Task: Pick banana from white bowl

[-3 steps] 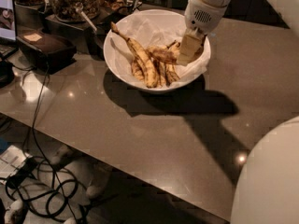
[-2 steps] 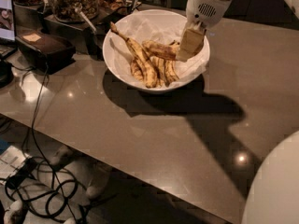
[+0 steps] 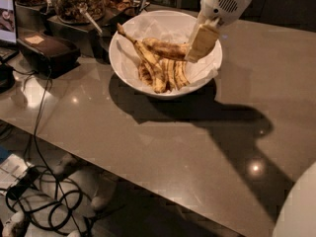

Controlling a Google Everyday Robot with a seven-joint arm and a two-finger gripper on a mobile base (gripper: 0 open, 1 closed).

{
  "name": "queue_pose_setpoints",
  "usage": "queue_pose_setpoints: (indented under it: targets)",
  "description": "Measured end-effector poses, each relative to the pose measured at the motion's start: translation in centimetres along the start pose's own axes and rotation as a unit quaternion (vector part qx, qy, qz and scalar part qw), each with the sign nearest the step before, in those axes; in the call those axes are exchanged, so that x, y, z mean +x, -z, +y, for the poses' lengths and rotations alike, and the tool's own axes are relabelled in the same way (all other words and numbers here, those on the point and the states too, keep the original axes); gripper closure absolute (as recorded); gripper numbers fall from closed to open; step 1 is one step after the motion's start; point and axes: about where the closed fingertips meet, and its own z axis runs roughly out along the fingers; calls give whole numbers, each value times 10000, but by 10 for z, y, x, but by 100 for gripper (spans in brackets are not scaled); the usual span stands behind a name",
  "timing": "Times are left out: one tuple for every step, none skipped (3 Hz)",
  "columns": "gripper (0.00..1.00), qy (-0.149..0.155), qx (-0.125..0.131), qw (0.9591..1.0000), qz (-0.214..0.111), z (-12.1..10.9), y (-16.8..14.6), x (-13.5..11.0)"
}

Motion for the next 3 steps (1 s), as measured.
queue_pose_setpoints:
  targets:
    - [100, 122, -4, 9999, -61, 5, 2, -6]
    - [100, 291, -191, 9992, -210, 30, 5, -11]
    - [100, 499, -403, 9976, -274, 60, 4, -16]
